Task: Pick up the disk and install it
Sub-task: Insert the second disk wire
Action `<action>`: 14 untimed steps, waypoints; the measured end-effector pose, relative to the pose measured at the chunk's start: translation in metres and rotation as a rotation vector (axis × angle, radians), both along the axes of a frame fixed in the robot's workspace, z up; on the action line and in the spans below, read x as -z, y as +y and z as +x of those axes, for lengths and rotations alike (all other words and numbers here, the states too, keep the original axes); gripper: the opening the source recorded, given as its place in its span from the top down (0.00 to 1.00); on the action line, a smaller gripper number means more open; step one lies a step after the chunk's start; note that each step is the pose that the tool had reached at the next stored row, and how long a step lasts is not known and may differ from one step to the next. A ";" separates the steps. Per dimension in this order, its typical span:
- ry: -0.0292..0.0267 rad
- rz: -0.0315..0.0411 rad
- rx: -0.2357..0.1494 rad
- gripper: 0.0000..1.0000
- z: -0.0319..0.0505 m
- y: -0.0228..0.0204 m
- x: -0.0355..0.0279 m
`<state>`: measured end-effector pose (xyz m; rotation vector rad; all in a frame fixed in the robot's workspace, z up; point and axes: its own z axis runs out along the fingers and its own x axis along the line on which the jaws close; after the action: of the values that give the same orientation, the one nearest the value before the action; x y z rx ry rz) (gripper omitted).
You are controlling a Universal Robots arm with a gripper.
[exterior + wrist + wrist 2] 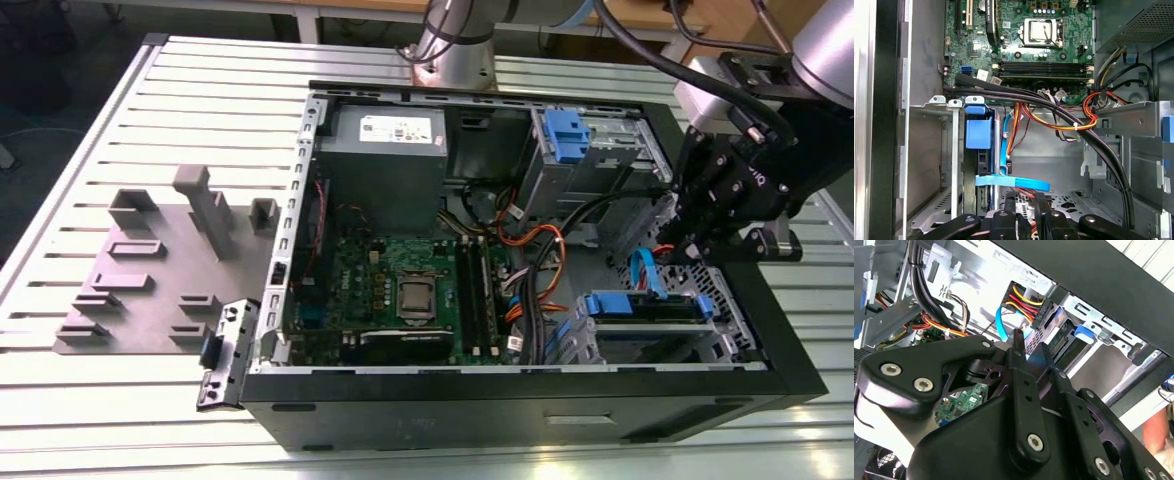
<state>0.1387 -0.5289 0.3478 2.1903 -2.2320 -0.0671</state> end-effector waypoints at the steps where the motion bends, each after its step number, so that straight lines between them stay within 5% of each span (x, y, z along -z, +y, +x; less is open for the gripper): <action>1: 0.0000 0.0000 0.000 0.71 0.0000 0.0001 0.0000; 6: 0.0000 0.0000 0.000 0.69 0.0000 0.0002 0.0000; 14: 0.0000 -0.0001 0.000 0.34 0.0000 0.0005 -0.0001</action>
<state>0.1387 -0.5284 0.3479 2.1902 -2.2320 -0.0669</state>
